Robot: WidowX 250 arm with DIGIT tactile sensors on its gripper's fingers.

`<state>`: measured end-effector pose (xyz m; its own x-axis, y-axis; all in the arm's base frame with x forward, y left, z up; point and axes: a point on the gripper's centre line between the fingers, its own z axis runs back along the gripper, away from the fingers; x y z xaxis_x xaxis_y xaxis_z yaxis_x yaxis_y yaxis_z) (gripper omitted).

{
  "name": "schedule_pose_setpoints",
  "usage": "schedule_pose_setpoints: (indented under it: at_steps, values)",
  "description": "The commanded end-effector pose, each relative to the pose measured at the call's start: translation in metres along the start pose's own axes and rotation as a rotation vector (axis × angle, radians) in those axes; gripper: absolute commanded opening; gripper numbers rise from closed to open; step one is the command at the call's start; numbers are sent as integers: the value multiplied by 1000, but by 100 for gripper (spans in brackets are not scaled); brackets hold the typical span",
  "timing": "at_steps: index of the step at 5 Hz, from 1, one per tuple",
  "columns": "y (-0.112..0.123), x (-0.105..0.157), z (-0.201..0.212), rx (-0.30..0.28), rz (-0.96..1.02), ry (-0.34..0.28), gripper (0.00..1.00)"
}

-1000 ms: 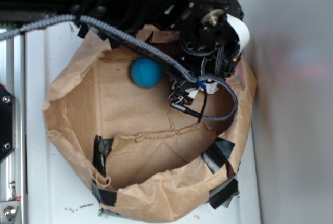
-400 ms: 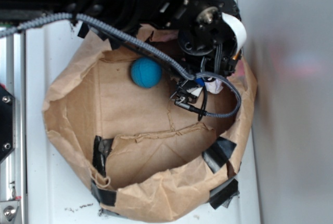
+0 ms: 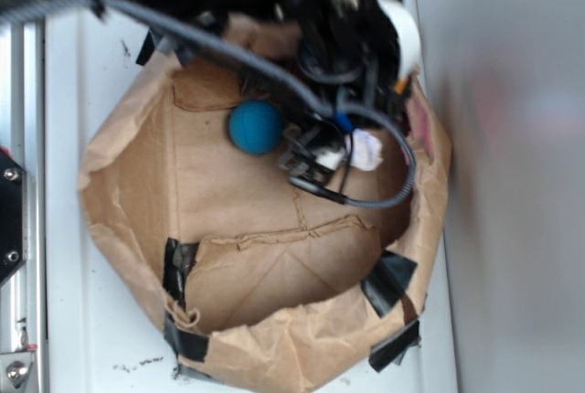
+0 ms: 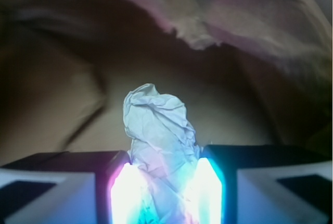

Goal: Grab the white paper.

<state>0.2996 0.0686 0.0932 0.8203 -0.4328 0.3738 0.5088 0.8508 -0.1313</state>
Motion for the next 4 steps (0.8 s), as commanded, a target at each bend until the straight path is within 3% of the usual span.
schedule_pose_setpoints:
  at_steps: [1, 3, 4]
  values:
    - [5, 5, 95, -3, -31, -114, 0]
    - [5, -2, 112, -38, -43, -146, 0]
    - [6, 6, 96, 86, -40, -98, 0]
